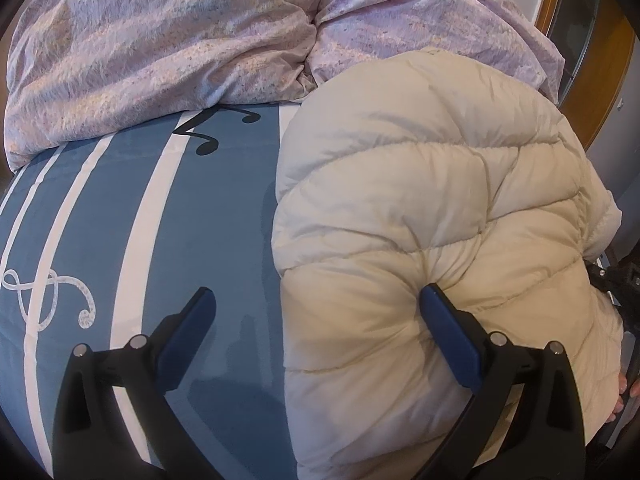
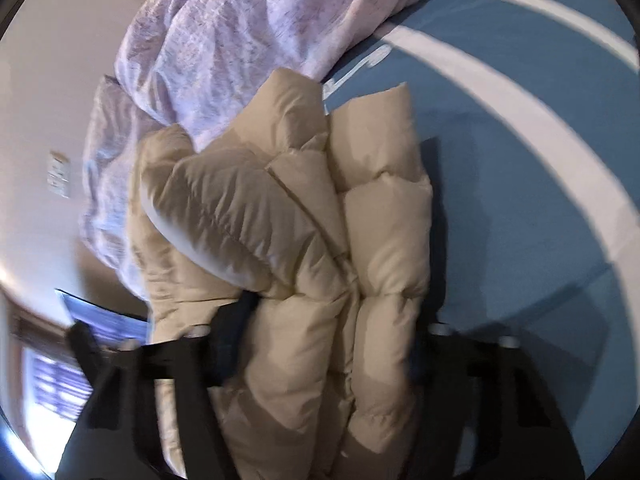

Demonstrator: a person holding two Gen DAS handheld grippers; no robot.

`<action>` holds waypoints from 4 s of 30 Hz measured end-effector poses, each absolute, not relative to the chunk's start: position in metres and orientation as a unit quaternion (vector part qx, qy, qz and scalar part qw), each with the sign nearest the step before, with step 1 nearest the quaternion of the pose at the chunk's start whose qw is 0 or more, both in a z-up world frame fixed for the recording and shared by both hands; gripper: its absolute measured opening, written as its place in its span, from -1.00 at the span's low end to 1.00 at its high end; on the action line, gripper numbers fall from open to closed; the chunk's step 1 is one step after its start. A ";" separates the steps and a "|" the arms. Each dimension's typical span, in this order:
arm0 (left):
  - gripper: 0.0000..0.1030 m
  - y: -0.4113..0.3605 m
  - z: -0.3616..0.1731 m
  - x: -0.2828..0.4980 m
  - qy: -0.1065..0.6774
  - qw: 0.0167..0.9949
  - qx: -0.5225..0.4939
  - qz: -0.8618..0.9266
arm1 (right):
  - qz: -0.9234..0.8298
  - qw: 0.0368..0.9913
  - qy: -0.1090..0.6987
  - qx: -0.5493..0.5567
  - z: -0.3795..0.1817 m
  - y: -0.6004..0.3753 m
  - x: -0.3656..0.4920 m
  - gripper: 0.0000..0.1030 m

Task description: Fold large clothes

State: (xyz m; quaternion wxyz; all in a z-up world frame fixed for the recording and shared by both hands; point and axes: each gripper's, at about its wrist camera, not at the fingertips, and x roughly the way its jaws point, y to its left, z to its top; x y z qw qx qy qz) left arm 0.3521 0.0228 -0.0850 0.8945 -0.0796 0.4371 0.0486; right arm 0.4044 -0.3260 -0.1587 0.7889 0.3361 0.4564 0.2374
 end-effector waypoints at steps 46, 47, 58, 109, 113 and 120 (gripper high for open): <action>-0.50 0.050 -0.072 0.363 0.406 0.886 -0.209 -0.073 | 0.238 0.789 0.432 0.365 -0.147 -0.311 0.425 -0.62; -0.50 0.057 -0.069 0.361 0.401 0.890 -0.208 -0.067 | 0.246 0.791 0.431 0.359 -0.143 -0.302 0.429 -0.63; -0.51 0.157 -0.045 0.339 0.356 0.910 -0.210 0.027 | 0.323 0.801 0.426 0.269 -0.109 -0.178 0.473 -0.64; 0.67 0.133 -0.044 0.379 0.363 0.914 0.016 0.178 | 0.205 0.915 0.347 0.024 -0.065 -0.071 0.466 0.19; 0.81 0.132 -0.055 0.383 0.354 0.919 0.004 0.171 | 0.190 0.912 0.364 0.011 -0.091 -0.076 0.471 0.19; 0.87 0.135 -0.070 0.386 0.344 0.925 -0.003 0.161 | 0.188 0.911 0.367 0.012 -0.106 -0.077 0.472 0.19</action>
